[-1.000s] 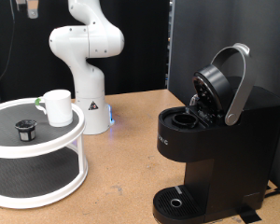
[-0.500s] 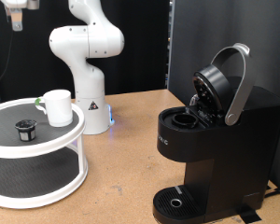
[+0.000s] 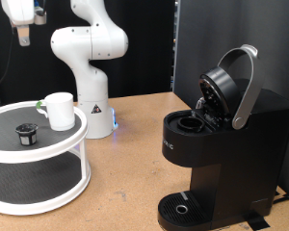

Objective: Make a cup of coffee with the keurig machine

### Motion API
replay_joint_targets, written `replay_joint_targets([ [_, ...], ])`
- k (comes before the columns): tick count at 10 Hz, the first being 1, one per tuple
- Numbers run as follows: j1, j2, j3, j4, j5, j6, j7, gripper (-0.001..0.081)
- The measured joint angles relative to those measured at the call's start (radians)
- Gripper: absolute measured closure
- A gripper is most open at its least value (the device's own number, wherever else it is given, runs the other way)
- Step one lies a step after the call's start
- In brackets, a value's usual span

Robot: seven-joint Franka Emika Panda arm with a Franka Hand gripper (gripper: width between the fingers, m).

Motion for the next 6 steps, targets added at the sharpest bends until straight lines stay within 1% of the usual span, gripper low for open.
replay_joint_targets([
  [6, 0.000, 0.000, 0.001, -0.035, 0.001, 0.028, -0.007, 0.0000],
])
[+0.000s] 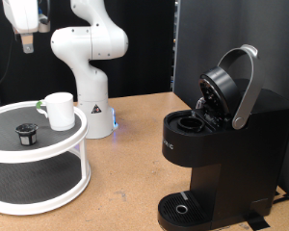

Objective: Make a cup of coffee with the keurig machine

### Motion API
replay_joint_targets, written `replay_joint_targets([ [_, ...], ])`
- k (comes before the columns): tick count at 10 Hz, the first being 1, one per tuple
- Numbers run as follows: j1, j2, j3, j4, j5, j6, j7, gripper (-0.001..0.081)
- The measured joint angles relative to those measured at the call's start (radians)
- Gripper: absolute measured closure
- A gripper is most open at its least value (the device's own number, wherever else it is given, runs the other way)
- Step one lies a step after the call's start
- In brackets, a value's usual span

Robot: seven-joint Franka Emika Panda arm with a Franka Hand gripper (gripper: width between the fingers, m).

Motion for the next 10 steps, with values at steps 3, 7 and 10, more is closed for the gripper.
replay_joint_targets([
  [3, -0.001, 0.000, 0.002, -0.002, -0.008, -0.002, 0.000, 0.0000],
  [7, 0.000, 0.000, -0.007, -0.082, -0.017, 0.103, -0.095, 0.0000],
  [10, -0.007, 0.000, -0.014, -0.158, -0.038, 0.171, -0.114, 0.0000],
])
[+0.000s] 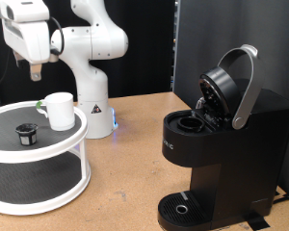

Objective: Make a cup of coffee with the keurig machine

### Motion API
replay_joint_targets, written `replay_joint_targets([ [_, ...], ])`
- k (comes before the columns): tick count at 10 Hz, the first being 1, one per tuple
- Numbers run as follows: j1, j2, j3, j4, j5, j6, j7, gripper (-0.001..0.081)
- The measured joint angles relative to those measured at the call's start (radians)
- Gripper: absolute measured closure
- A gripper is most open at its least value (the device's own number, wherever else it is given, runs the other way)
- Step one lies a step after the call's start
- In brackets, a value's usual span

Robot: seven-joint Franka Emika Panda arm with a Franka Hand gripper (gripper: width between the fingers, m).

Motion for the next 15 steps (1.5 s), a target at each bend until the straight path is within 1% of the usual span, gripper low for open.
replay_joint_targets([
  [2, -0.009, -0.001, -0.014, -0.040, -0.021, 0.034, -0.028, 0.0000],
  [4, -0.027, -0.002, -0.031, -0.082, -0.046, 0.090, -0.055, 0.0000],
  [7, -0.044, 0.001, -0.047, -0.136, -0.059, 0.185, -0.056, 0.0000],
  [8, -0.046, 0.004, -0.050, -0.150, -0.060, 0.201, -0.058, 0.0000],
  [12, -0.047, 0.030, -0.066, -0.186, -0.062, 0.252, -0.114, 0.0000],
  [15, -0.052, 0.048, -0.070, -0.203, -0.066, 0.292, -0.120, 0.0000],
])
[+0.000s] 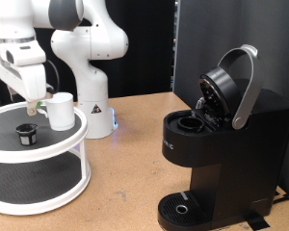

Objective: Make a cup of coffee with the keurig machine

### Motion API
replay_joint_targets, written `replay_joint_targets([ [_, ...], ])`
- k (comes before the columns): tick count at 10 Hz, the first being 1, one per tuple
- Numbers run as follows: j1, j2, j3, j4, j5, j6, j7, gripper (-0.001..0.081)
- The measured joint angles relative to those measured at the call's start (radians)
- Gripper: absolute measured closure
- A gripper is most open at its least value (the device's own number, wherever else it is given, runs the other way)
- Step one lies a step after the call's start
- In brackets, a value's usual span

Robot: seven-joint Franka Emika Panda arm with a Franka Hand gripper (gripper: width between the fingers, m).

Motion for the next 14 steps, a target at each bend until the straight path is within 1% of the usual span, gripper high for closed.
replay_joint_targets([
  [6, 0.000, 0.023, -0.004, 0.000, 0.001, 0.016, 0.002, 0.0000],
  [14, -0.005, 0.092, -0.004, -0.005, 0.000, 0.114, 0.008, 0.0000],
])
